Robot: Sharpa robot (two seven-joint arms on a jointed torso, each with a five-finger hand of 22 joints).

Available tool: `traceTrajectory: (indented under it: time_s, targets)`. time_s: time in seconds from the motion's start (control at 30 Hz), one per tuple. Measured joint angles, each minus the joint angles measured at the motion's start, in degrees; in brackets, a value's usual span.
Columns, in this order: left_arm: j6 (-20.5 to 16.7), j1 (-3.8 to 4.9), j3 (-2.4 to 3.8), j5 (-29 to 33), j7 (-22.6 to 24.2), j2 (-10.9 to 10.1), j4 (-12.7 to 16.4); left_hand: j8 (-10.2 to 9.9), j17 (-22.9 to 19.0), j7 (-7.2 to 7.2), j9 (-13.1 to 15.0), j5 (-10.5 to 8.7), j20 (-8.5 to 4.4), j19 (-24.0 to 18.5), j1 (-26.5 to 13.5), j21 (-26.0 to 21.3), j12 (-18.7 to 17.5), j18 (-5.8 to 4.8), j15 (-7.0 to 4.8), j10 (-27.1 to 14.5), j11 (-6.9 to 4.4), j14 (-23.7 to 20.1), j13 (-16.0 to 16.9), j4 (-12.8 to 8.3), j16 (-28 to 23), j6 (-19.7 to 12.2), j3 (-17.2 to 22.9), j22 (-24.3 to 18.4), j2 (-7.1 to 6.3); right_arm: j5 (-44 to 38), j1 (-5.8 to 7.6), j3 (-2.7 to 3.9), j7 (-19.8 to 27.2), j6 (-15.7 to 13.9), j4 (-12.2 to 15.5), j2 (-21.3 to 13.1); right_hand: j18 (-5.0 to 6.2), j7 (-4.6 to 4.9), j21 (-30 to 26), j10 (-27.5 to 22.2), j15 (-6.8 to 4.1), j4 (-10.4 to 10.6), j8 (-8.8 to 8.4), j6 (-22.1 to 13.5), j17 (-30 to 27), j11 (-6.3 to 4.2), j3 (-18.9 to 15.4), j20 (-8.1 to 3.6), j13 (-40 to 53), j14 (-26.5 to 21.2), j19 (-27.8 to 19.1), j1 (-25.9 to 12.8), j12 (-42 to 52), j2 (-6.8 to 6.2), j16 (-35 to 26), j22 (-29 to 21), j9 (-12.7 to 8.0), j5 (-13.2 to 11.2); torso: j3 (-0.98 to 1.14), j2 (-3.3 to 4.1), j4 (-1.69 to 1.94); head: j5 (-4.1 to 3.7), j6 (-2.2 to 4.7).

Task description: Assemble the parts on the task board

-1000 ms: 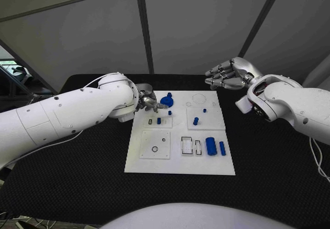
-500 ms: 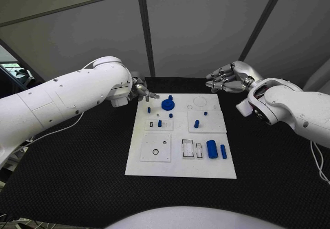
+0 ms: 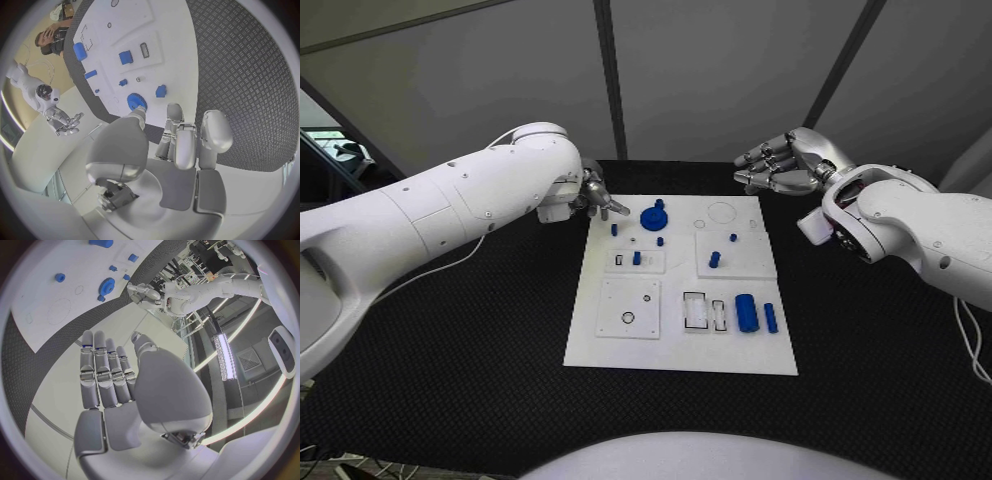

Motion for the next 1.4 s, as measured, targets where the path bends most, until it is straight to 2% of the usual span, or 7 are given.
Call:
traceTrajectory:
  time_s: [0.23,0.47,1.0,1.27,1.4]
  targets:
    - [1.1,-0.03,-0.22,-0.4,0.3,0.8,-1.0,-0.2,0.0,-0.12,-0.3,0.00,0.00,0.0,0.6,0.0,0.0,-0.02,0.00,-0.2,0.20,0.0,-0.1,0.0,0.0,0.1,-0.3,0.0,0.63,0.0,0.00,0.00,0.0,0.1,0.0,0.0,0.00,0.00,0.0,0.0,0.00,0.0,0.00,0.0,0.0,0.00,0.0,0.00,0.0,0.0,0.0,0.0,0.0,0.00,0.0,0.0,0.0,0.0,-0.02,0.00,0.01,0.42,-0.29]
    - [2.2,-0.04,-0.29,-0.6,0.6,1.3,-1.6,-0.2,0.0,-0.02,-0.6,0.00,0.00,0.0,0.9,-0.3,-0.4,-0.03,0.00,-0.6,-0.02,0.0,-0.5,0.0,0.0,0.4,-0.6,-0.2,0.90,0.0,0.00,0.00,0.0,0.1,0.0,0.1,0.00,0.00,0.0,0.0,0.00,0.0,0.00,0.0,0.0,0.00,0.0,0.00,0.0,0.0,0.0,0.0,0.0,0.00,0.0,0.0,0.0,0.0,-0.01,-0.02,0.08,0.47,-0.47]
    - [4.7,-0.09,-0.53,-0.8,1.2,1.9,-2.5,0.5,0.0,-0.67,-1.1,0.23,0.22,0.2,3.0,-0.3,0.3,-0.03,0.00,-0.5,-0.12,0.0,-0.1,-0.5,0.7,2.2,-1.2,0.6,3.01,0.0,0.00,0.00,0.0,0.3,-0.1,0.3,-0.01,0.00,0.0,0.0,0.00,0.0,0.00,0.0,-0.1,0.00,0.0,0.00,0.0,0.0,0.0,-0.2,0.0,0.25,0.0,0.0,0.0,0.0,-0.01,-0.06,0.08,0.78,-0.54]
    - [5.2,-0.20,-0.57,-0.9,1.2,2.1,-2.8,0.7,0.0,-0.87,-1.1,0.23,0.22,0.2,3.3,-0.1,0.3,-0.08,0.00,-0.5,-0.12,0.0,0.0,-0.5,0.7,2.4,-1.2,0.7,2.70,0.0,0.00,0.00,0.0,0.4,-0.1,0.3,-0.01,0.00,0.0,0.0,0.00,0.0,0.00,0.0,-0.1,0.00,0.0,0.00,0.0,0.0,0.0,-0.2,0.0,0.24,0.0,0.0,0.0,0.0,-0.01,-0.04,0.08,0.76,-0.50]
    - [5.4,-0.26,-0.58,-0.9,1.3,2.1,-2.9,1.0,0.0,-0.87,-1.1,0.23,0.22,0.2,3.7,-0.1,0.3,-0.07,0.00,-0.3,-0.25,0.0,0.0,-0.6,0.7,2.8,-1.5,0.8,3.09,0.0,0.00,0.00,0.0,0.4,0.0,0.3,-0.01,0.00,0.0,0.0,0.00,0.0,0.00,0.0,-0.1,0.00,0.0,0.00,0.0,0.0,0.0,-0.2,0.0,0.24,0.0,0.0,0.0,0.0,-0.01,-0.04,0.08,0.73,-0.51]
